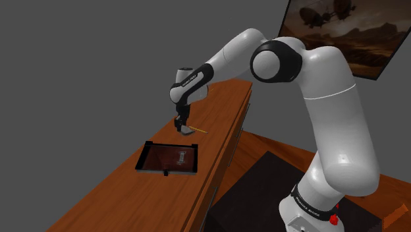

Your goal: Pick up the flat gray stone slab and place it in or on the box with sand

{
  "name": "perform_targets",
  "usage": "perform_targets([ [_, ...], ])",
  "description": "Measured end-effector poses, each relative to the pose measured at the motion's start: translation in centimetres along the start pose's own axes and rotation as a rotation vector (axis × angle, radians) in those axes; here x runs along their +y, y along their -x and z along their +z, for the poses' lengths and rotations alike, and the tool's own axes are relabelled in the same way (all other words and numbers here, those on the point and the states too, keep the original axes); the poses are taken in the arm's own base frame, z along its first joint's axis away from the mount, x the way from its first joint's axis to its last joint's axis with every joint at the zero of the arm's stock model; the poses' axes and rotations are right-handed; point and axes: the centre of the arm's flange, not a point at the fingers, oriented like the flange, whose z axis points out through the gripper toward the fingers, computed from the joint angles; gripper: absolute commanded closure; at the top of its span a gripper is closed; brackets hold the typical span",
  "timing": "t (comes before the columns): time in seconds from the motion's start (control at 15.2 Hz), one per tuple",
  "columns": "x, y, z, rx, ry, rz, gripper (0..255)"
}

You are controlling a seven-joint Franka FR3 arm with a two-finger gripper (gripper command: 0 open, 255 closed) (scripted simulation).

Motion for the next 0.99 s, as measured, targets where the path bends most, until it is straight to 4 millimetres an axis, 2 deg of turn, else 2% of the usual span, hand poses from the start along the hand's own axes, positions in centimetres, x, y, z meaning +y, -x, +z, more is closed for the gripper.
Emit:
perform_targets([
  [0.99, -0.2, -0.2, -7.9, 0.000, 0.000, 0.000, 255],
])
